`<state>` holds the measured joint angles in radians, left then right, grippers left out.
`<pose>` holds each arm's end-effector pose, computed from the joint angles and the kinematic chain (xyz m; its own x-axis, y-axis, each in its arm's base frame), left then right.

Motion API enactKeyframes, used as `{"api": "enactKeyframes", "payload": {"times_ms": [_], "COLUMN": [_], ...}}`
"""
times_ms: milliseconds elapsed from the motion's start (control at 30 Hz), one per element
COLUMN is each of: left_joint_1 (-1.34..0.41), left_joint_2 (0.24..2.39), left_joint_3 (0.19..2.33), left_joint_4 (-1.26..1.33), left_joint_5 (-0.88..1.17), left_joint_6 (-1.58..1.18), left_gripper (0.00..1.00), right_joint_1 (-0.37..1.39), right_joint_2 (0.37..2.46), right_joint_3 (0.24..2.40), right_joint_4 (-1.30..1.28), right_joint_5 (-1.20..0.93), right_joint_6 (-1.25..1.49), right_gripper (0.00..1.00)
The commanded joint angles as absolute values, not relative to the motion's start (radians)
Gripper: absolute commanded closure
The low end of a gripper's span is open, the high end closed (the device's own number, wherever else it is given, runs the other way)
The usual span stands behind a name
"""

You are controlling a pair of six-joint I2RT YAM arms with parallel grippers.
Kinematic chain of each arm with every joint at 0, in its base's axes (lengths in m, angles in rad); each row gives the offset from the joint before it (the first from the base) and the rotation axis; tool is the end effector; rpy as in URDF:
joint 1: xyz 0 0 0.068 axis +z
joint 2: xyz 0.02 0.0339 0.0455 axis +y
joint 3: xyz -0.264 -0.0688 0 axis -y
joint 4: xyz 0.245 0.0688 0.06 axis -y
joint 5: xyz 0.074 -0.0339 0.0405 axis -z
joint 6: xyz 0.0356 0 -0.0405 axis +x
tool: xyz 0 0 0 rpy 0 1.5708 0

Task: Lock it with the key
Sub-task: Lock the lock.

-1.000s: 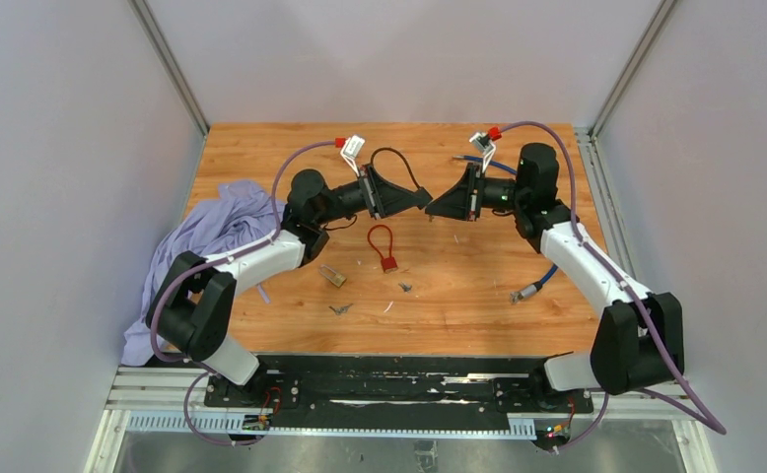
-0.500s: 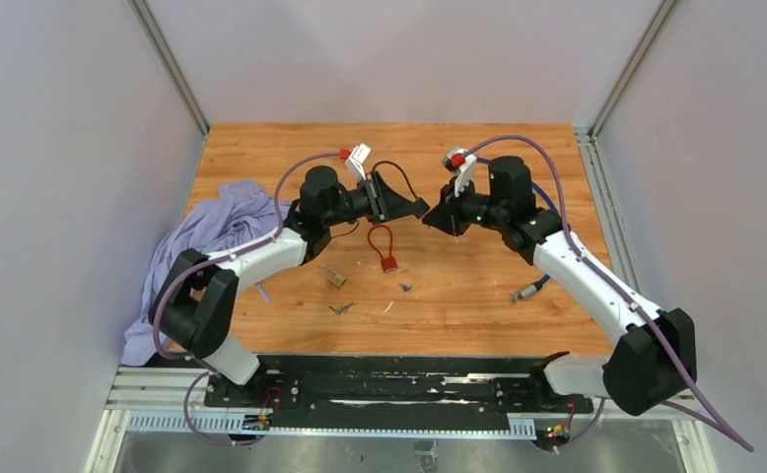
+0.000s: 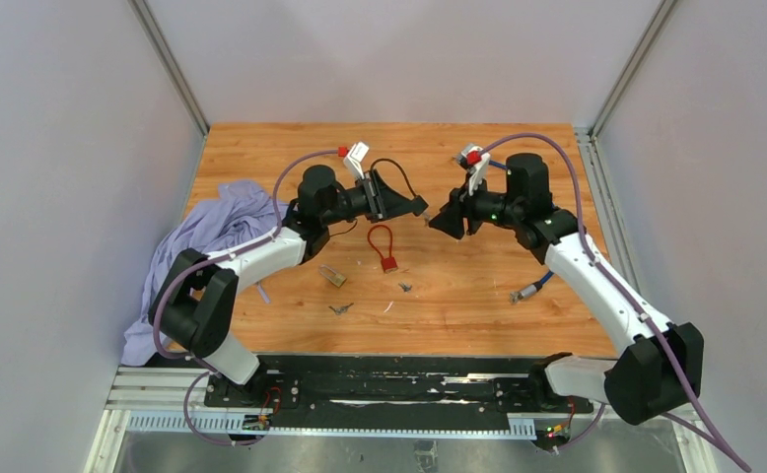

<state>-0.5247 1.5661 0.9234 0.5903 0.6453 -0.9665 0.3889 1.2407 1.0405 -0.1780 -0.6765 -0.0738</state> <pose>0.2949 -0.1954 0.2733 -0.7829 -0.3065 -0.5415 0.4854 0.2435 -0.8397 0.2516 0.1272 0.3358 -0.2793 -0.1766 -0.9438 -0.8570 0.4892 0.1620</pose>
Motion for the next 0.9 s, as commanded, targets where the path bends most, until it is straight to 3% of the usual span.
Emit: {"api": "enactKeyframes", "payload": {"times_ms": [0, 300, 733, 867], "left_joint_1": [-0.522, -0.522, -0.525, -0.525], "left_joint_2": [1.536, 1.534, 1.528, 1.528], "left_joint_3": [0.92, 0.911, 0.902, 0.901], "left_joint_4": [0.697, 0.843, 0.923, 0.924], "left_joint_5": [0.677, 0.73, 0.75, 0.749], "left_joint_6": [-0.944, -0.98, -1.025, -1.027], "left_gripper": [1.0, 1.0, 1.0, 0.99], "right_joint_1": [0.302, 0.225, 0.225, 0.225], "right_joint_2": [1.235, 1.308, 1.388, 1.378], "right_joint_3": [1.07, 1.022, 0.989, 0.982], "right_joint_4": [-0.156, 0.101, 0.294, 0.311], "right_joint_5": [-0.868, -1.088, -1.198, -1.193], "right_joint_6": [0.021, 0.332, 0.493, 0.494], "right_gripper": [0.51, 0.54, 0.68, 0.77]}}
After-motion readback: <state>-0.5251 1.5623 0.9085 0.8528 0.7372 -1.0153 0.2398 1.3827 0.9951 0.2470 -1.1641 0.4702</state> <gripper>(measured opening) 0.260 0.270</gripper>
